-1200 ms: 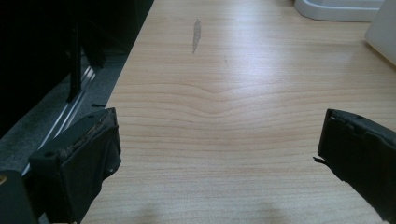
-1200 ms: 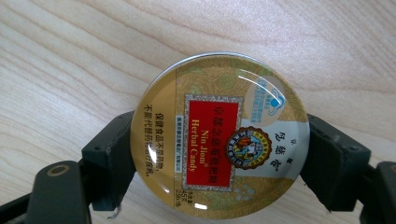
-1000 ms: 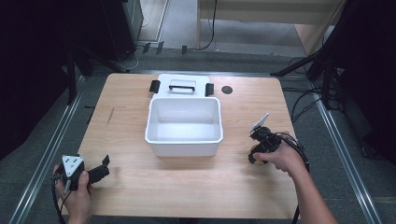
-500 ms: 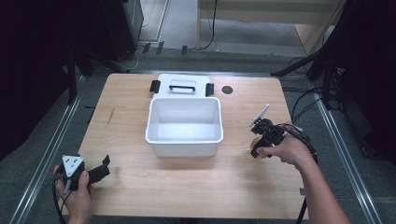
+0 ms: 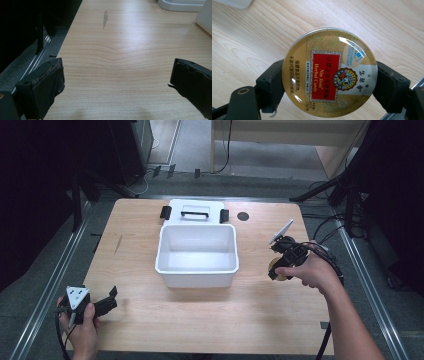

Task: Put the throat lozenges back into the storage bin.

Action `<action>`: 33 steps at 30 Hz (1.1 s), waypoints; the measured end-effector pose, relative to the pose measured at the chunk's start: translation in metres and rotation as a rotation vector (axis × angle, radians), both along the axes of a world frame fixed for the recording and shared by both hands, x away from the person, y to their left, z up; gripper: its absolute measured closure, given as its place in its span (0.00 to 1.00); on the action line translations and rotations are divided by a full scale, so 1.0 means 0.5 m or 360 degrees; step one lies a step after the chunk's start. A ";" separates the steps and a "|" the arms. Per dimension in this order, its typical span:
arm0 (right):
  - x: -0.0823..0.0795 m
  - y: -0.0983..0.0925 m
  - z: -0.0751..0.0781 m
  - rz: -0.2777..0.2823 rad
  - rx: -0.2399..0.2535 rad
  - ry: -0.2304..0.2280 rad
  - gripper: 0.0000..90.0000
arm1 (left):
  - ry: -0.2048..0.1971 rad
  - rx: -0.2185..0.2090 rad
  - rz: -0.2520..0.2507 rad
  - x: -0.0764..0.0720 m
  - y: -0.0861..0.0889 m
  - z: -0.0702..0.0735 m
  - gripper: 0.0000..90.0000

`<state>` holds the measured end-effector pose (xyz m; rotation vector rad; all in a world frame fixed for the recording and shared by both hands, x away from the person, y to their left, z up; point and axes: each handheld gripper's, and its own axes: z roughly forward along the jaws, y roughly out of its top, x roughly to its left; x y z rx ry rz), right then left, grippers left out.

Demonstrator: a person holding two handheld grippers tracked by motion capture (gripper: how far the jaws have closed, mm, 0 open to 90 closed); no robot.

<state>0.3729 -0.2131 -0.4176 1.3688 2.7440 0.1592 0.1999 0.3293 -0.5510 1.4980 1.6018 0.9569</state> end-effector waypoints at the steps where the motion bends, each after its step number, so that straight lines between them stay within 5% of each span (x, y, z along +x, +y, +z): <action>1: 0.002 0.000 0.006 0.0010 -0.0001 -0.0009 0.23 | 0.0002 -0.0001 -0.0001 0.000 0.000 0.000 0.00; 33: 0.031 0.096 0.134 0.0701 0.0107 -0.0115 0.23 | 0.0010 -0.0016 -0.0009 0.002 0.002 0.000 0.00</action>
